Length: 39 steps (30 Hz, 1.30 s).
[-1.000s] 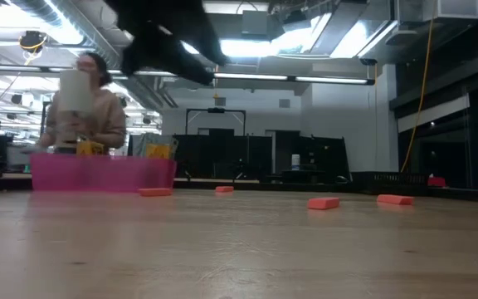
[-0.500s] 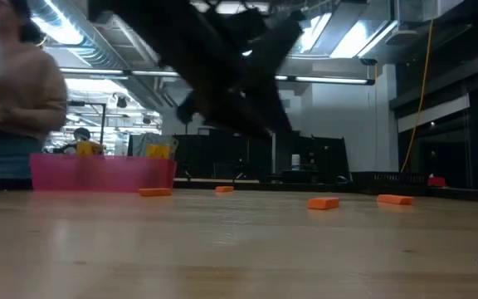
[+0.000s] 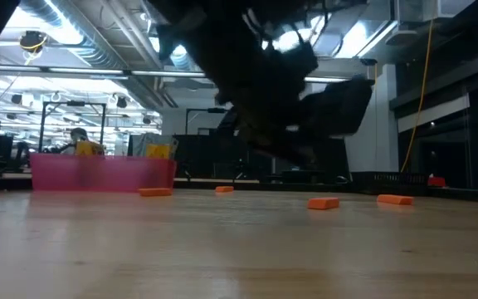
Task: Pick & Place School Supplies
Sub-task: Put the orange eraser into the black bin
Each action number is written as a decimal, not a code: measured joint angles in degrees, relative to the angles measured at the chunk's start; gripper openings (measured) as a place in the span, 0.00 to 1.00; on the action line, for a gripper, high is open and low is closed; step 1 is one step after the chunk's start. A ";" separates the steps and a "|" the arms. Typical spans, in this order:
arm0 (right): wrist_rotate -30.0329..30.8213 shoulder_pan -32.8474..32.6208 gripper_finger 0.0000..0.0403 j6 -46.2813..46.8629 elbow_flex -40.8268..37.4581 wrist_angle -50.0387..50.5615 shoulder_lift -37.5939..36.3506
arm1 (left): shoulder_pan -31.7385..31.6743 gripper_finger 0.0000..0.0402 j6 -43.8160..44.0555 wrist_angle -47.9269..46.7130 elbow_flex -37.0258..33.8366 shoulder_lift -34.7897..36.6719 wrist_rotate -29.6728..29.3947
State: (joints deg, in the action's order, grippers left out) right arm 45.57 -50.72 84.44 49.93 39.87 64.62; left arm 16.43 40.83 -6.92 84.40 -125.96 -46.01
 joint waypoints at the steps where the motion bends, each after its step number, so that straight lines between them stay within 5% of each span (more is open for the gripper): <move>1: -0.06 0.00 0.56 0.02 0.00 0.01 0.00 | -0.14 0.38 0.69 -0.14 -0.04 -0.23 -0.55; 31: -0.47 -0.44 0.56 0.39 0.00 0.00 0.01 | -4.48 0.38 1.30 4.11 0.16 -5.17 12.27; 39: 0.06 -0.44 0.56 0.42 0.00 0.01 0.02 | -4.69 0.11 -0.24 6.13 0.03 -5.35 13.28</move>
State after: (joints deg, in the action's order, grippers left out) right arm 45.63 -51.16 84.86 49.93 39.88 64.64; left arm 11.74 40.59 -0.78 84.42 -131.31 -32.73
